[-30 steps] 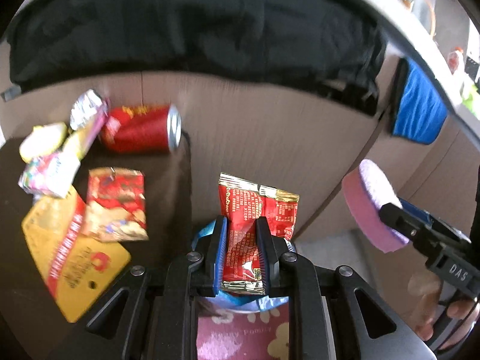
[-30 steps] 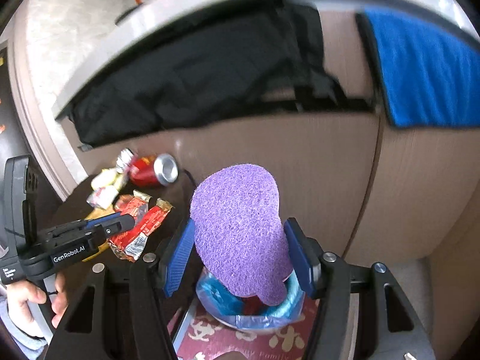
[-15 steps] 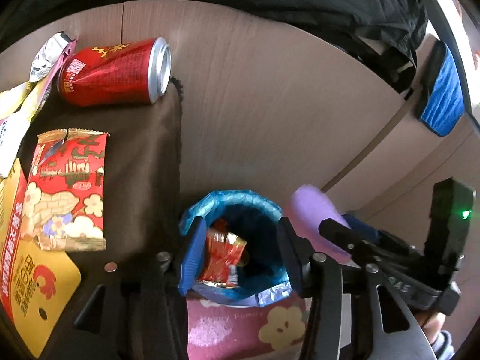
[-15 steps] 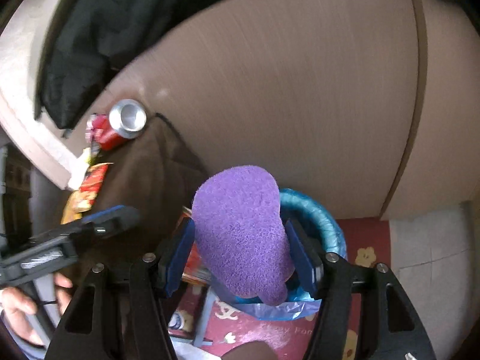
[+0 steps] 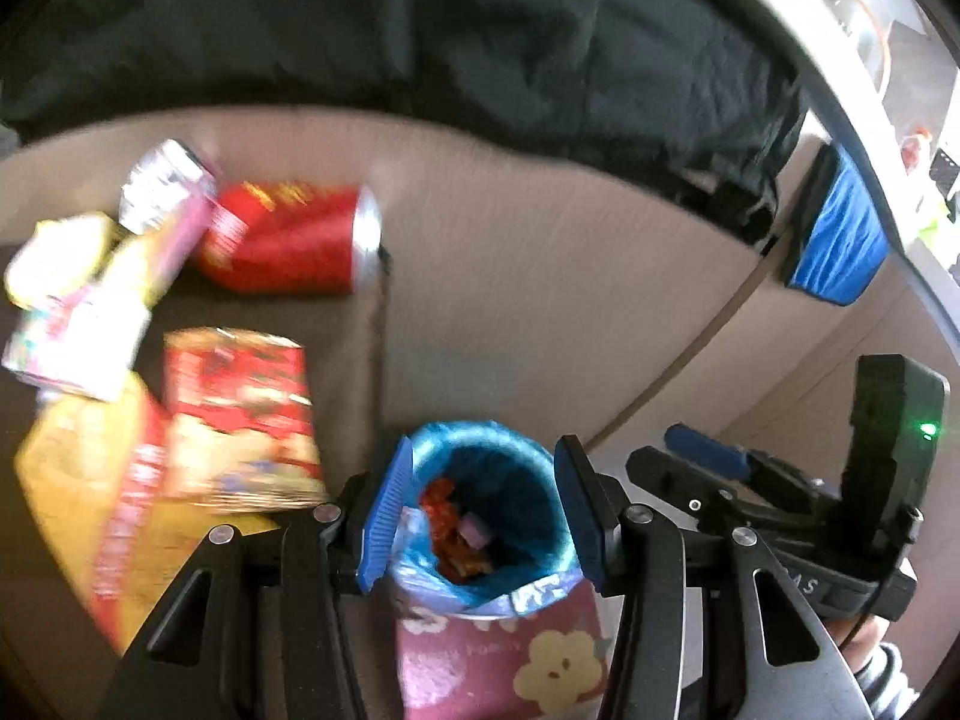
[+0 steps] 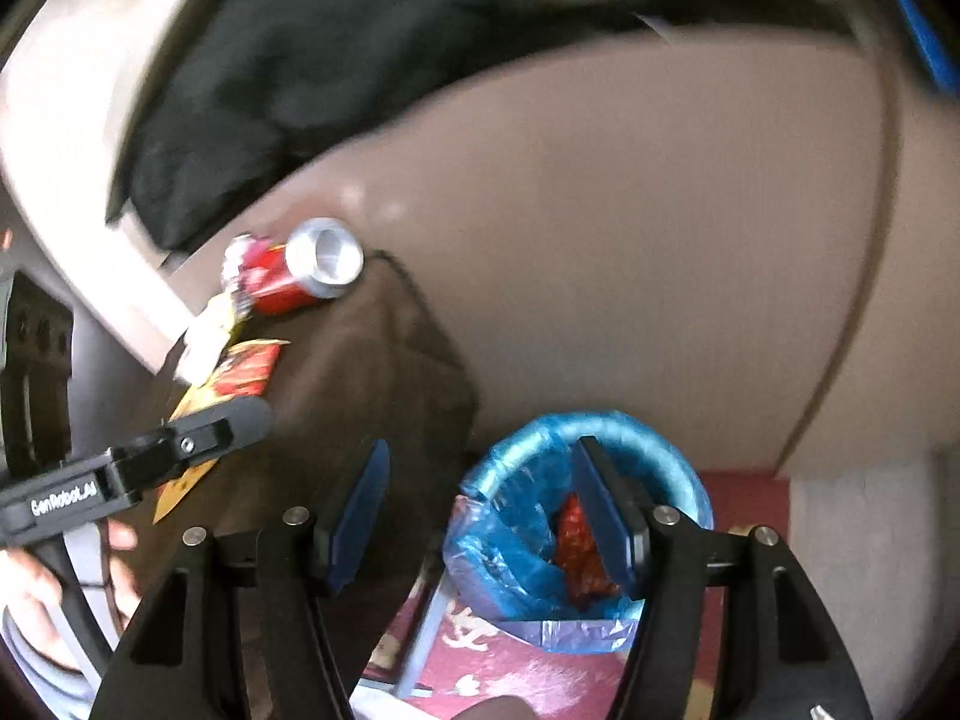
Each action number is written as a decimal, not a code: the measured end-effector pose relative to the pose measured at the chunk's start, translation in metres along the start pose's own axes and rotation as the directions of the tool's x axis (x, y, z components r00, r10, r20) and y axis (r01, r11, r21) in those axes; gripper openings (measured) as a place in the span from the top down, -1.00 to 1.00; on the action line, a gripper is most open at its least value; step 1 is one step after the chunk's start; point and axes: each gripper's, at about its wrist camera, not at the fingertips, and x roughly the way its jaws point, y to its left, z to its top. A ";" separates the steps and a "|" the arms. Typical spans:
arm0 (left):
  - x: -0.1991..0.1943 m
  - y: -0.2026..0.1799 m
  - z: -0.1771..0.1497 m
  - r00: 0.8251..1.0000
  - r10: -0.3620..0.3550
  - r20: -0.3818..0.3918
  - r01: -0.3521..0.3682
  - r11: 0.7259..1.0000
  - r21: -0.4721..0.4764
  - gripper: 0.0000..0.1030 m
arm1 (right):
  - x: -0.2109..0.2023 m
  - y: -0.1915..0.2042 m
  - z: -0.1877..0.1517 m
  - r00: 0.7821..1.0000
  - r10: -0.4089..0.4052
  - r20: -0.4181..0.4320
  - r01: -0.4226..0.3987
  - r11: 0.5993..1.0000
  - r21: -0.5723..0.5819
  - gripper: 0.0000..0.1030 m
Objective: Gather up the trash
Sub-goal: 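Grasp the red snack wrapper with the right gripper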
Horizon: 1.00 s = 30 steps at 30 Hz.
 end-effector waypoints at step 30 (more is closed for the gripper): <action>-0.085 0.221 -0.031 0.970 0.238 0.049 -0.222 0.951 -0.214 0.02 | 0.134 0.183 0.026 0.993 -0.021 -0.119 -0.007 0.974 -0.227 0.02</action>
